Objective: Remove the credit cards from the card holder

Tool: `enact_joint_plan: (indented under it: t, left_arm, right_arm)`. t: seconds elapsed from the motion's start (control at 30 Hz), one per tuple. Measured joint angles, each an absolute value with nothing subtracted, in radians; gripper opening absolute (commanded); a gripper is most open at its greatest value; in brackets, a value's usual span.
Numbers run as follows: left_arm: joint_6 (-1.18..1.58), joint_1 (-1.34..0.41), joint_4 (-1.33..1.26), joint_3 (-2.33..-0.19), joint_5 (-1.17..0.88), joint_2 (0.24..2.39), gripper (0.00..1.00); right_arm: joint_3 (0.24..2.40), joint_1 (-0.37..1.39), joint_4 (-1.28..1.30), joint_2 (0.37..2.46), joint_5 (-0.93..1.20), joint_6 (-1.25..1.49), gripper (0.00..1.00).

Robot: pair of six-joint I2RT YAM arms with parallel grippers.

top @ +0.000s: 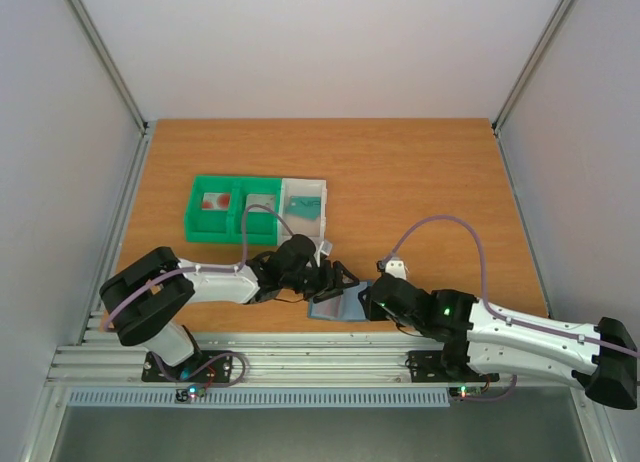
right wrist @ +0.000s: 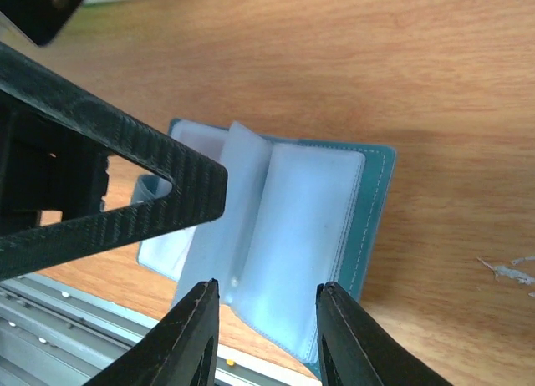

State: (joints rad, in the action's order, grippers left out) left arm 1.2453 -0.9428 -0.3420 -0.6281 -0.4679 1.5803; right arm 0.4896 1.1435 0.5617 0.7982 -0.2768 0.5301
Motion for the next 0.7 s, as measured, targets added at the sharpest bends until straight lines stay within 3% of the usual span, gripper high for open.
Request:
enact_joint_plan:
  t: [0.7]
  left_arm:
    - [1.231, -0.939, -0.348, -0.664, -0.462, 1.625, 0.65]
  right_arm:
    - [0.553, 1.163, 0.496, 0.926, -0.21, 0.489, 0.32]
